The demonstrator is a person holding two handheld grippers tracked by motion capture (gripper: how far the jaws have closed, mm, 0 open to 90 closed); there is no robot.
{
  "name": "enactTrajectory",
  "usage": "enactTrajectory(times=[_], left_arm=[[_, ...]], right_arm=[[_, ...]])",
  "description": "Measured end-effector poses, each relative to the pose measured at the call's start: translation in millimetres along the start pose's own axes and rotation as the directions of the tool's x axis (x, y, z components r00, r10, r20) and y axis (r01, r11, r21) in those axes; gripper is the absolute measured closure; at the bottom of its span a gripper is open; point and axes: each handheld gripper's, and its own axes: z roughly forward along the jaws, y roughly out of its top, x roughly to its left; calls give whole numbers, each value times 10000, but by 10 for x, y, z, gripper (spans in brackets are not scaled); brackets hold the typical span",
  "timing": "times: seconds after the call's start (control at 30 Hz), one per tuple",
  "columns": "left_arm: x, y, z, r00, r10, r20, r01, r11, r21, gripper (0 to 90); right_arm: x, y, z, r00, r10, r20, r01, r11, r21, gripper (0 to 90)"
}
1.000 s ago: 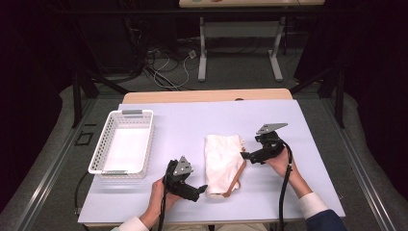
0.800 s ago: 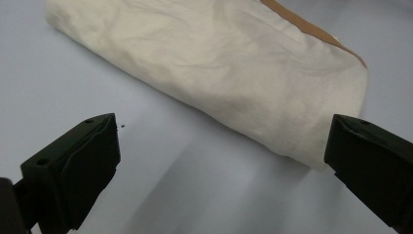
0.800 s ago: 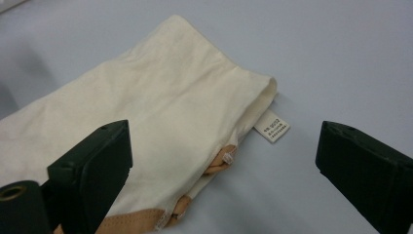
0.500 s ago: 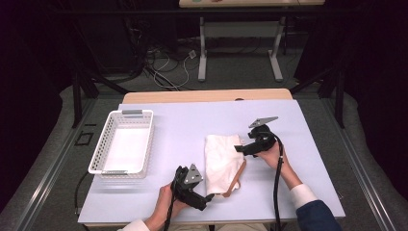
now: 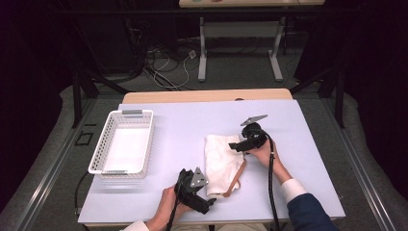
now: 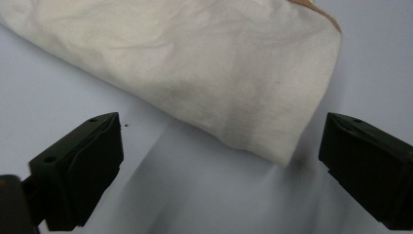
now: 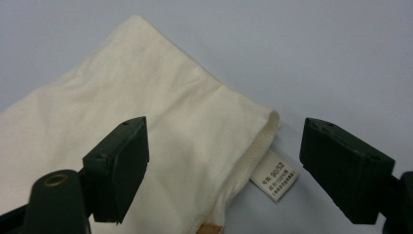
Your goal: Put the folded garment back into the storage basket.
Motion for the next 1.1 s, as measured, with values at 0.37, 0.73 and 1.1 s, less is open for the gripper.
enactTrajectory(times=[0.37,0.73,1.1], left_arm=[[-42,-5,25,10000,-6,15,6,10000,-77,217],[-31,-15,36,9993,-361,128,366,9986,-385,447],[6,-16,43,9986,-369,389,394,9971,-649,728]], right_arm=[[-6,-9,125,9992,206,347,-208,9998,77,295],[26,-25,106,9993,-70,364,66,9999,93,618],[89,-78,77,9995,277,127,-274,9995,-182,816]])
